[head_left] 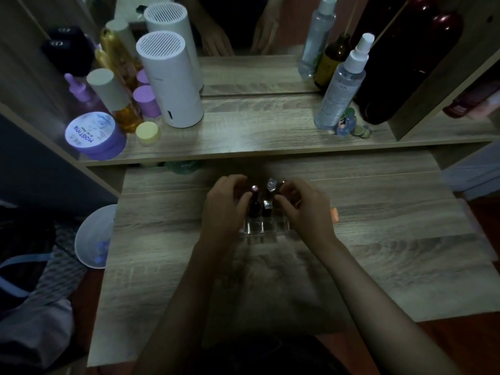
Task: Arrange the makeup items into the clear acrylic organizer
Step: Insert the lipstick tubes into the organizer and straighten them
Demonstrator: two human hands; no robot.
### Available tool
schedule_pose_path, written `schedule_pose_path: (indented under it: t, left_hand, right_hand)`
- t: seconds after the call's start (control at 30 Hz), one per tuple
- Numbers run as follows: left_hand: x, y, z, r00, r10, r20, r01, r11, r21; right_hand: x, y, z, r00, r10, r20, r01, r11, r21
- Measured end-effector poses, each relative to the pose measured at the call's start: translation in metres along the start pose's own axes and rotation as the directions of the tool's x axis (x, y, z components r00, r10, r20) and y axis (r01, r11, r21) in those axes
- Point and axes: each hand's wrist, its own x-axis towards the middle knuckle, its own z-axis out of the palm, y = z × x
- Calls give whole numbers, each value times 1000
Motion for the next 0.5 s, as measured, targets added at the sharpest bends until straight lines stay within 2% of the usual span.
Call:
schedule_pose_path:
  t: [0.1,0.27,0.5]
  left_hand:
    - [7,1,1,998,19,67,-23,999,49]
    - [13,2,5,992,65,105,-73,994,77]
    - [14,-1,8,992,93,87,-99,993,65]
  right_hand:
    - [11,-5,0,999,-39,-21,38,998,-50]
    - [21,-5,9,997,-66,38,75,955,-288]
    - [28,-7,10,997,-66,49,78,946,-313]
